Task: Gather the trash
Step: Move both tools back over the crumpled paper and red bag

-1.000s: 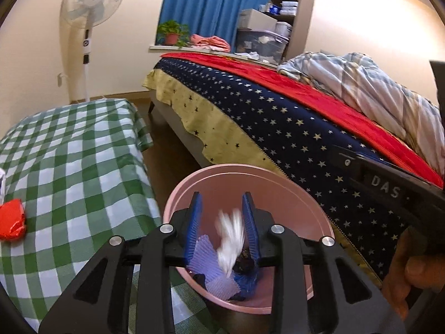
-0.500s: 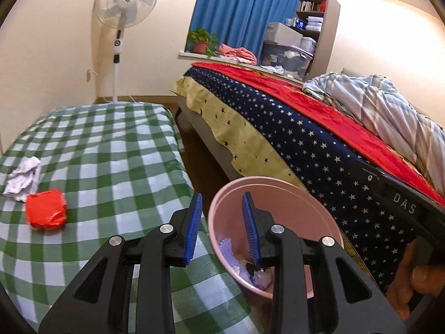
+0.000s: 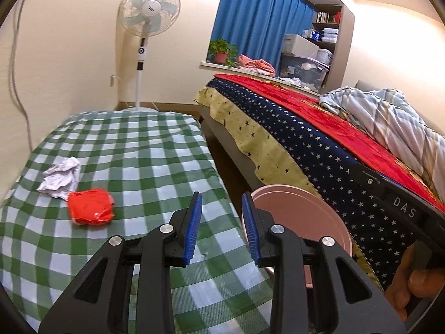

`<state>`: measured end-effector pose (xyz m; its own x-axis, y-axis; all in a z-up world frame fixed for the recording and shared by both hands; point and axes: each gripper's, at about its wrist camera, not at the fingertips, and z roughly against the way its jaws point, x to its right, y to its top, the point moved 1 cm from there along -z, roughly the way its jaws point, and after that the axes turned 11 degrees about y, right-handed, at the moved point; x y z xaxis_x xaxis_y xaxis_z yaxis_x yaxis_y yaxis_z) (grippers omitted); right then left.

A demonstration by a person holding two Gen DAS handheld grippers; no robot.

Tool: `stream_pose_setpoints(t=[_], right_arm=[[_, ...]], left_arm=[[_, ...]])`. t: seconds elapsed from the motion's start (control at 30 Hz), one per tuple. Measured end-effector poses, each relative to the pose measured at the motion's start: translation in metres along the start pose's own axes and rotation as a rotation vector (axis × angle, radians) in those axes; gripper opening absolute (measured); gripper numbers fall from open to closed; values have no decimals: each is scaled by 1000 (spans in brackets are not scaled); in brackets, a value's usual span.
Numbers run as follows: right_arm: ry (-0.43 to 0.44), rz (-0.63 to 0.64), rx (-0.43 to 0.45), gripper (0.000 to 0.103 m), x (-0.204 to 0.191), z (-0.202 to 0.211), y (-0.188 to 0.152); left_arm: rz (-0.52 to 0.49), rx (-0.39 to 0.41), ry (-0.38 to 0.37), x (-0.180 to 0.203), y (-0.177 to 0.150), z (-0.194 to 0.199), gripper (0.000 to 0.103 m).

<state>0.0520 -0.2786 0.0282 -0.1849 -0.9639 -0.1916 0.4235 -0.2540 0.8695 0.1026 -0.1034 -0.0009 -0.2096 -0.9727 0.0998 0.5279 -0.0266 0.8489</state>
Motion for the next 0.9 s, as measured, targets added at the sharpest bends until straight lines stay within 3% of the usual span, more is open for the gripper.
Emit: stream_pose_setpoints(t=[0.5,0.67,0.9], right_arm=[[93,4,-23,52,-35,-23,-10],[134,3,-43,52,-49,-39,-16],[233,21,-69,52,-79,-64,-26]], left_arm=[[60,-30,104,-40,-9,-9,30],[84,-35,179,-61,-12,-15,30],[192,-19,329,-107,-15,-16,29]])
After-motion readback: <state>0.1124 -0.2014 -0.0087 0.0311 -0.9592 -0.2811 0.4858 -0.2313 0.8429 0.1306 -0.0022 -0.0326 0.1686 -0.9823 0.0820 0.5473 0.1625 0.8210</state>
